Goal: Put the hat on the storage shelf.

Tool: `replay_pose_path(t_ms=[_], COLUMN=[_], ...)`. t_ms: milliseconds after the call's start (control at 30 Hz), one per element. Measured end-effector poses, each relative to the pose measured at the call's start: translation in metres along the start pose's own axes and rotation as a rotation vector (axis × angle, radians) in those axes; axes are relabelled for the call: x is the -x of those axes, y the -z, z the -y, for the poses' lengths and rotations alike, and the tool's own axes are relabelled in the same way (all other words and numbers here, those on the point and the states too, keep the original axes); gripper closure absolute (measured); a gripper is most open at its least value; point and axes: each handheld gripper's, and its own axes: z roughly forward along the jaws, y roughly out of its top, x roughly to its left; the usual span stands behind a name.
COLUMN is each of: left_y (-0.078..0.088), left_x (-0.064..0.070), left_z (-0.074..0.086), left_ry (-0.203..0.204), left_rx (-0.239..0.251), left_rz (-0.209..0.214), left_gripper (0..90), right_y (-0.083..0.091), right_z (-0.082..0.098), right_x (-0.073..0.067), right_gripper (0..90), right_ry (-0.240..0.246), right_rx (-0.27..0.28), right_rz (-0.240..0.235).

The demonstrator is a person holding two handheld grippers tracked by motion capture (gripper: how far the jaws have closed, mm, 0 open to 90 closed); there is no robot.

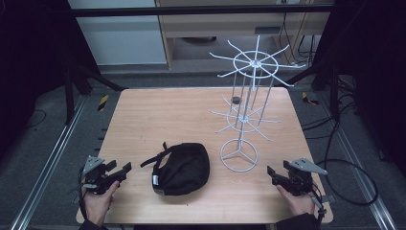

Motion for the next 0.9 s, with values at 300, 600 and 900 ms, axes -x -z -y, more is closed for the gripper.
replay_pose_path(t_ms=[300, 600, 900], left_y=[0.01, 0.012, 0.013], left_x=[0.012, 0.027, 0.04], left_z=[-0.001, -0.003, -0.003], left_ry=[-0.023, -0.034, -0.039], left_rx=[0.014, 0.032, 0.014], left_rz=[0.046, 0.096, 0.134], left_gripper=[36.1, 38.8, 40.7], right_y=[0.002, -0.004, -0.013], right_z=[-0.003, -0.011, -0.02], right_x=[-0.025, -0.061, -0.094], right_gripper=[39.4, 38.5, 42.6], right_ry=[0.064, 0.078, 0.148], right_rx=[0.002, 0.015, 0.017], right_rz=[-0.083, -0.21, -0.307])
